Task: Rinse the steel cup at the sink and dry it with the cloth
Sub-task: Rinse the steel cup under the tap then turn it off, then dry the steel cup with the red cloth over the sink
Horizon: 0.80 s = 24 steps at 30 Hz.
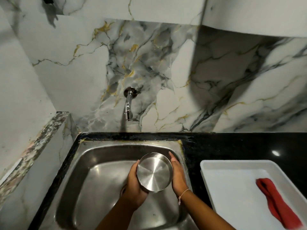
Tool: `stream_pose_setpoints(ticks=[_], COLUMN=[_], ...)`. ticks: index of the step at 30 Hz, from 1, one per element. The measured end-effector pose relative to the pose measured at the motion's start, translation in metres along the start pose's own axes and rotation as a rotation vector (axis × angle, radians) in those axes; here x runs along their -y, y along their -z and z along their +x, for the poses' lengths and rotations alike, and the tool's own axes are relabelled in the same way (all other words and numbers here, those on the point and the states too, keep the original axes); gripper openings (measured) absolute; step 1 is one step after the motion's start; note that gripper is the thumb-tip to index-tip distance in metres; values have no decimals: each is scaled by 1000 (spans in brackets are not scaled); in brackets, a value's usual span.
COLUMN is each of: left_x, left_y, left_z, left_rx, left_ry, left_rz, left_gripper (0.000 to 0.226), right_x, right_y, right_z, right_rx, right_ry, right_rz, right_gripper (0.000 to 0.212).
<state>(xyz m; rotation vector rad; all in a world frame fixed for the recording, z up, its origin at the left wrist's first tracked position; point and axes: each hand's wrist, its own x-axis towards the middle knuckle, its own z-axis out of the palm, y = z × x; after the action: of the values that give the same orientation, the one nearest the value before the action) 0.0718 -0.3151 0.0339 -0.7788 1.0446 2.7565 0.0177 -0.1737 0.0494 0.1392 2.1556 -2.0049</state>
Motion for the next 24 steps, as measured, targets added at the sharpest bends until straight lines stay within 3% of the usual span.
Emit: stream_pose_setpoints(ticks=[2, 7, 13, 17, 19, 24], left_x=[10, 48, 101, 127, 137, 157], left_y=[-10, -47, -90, -110, -119, -125], left_z=[-1, -2, 7, 13, 12, 10], left_rx=[55, 153, 203, 212, 218, 196], left_ry=[101, 269, 320, 321, 363, 367], left_rz=[-73, -177, -177, -146, -162, -140], left_gripper=[56, 55, 45, 44, 48, 51], right_x=[-5, -21, -44, -55, -63, -91], right_y=[20, 82, 210, 310, 354, 408], right_z=[1, 2, 12, 31, 40, 62], right_rx=[-25, -65, -170, -295, -308, -119], right_ry=[71, 52, 78, -110, -231, -357], right_rz=[-155, -374, -858, -1221, -1257, -1267], right_gripper=[41, 46, 59, 66, 71, 74])
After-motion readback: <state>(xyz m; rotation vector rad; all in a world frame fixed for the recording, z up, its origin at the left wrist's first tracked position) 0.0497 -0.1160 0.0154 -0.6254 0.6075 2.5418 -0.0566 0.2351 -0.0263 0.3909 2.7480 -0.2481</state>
